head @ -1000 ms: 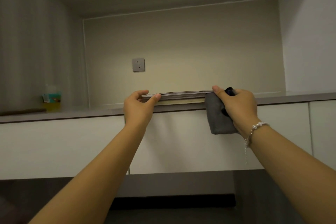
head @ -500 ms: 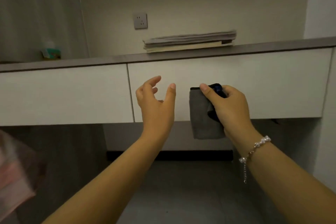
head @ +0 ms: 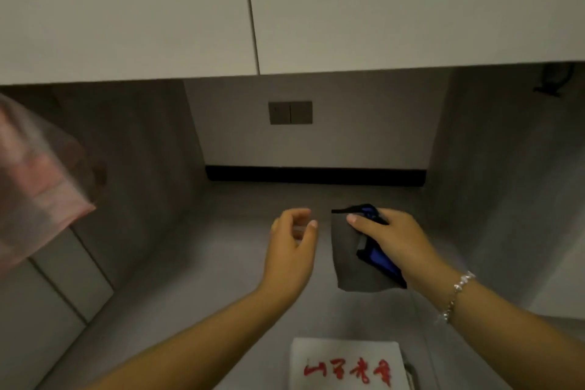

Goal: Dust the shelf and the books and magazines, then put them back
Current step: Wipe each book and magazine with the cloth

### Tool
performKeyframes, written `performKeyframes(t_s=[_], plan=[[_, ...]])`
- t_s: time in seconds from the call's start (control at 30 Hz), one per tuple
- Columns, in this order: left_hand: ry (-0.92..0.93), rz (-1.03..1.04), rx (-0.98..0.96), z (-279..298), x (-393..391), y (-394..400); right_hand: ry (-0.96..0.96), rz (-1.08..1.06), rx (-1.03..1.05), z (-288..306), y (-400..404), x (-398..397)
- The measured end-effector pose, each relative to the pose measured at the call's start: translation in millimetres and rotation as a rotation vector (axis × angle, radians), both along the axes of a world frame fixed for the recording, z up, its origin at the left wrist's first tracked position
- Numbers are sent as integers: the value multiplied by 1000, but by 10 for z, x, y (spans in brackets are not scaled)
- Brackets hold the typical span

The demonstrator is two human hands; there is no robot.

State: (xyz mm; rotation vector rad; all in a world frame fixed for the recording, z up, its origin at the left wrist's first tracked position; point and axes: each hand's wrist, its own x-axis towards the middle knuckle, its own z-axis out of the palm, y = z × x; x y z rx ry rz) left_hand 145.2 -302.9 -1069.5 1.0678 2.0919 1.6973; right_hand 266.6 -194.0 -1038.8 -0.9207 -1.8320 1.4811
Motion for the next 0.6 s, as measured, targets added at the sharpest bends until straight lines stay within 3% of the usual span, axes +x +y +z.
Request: performKeyframes(t_s=[0.3,0.5,0.6], plan=[[-142,-74,-525,-1204,-39,-521,-410,165,-170,-1145,-232,152],[-198,-146,-819,-1650,70,-852,-601,186,471,-1504,-343,282],[-269,-146,-875,-1774,108,-959,-720,492,659,-1771,-524,389]])
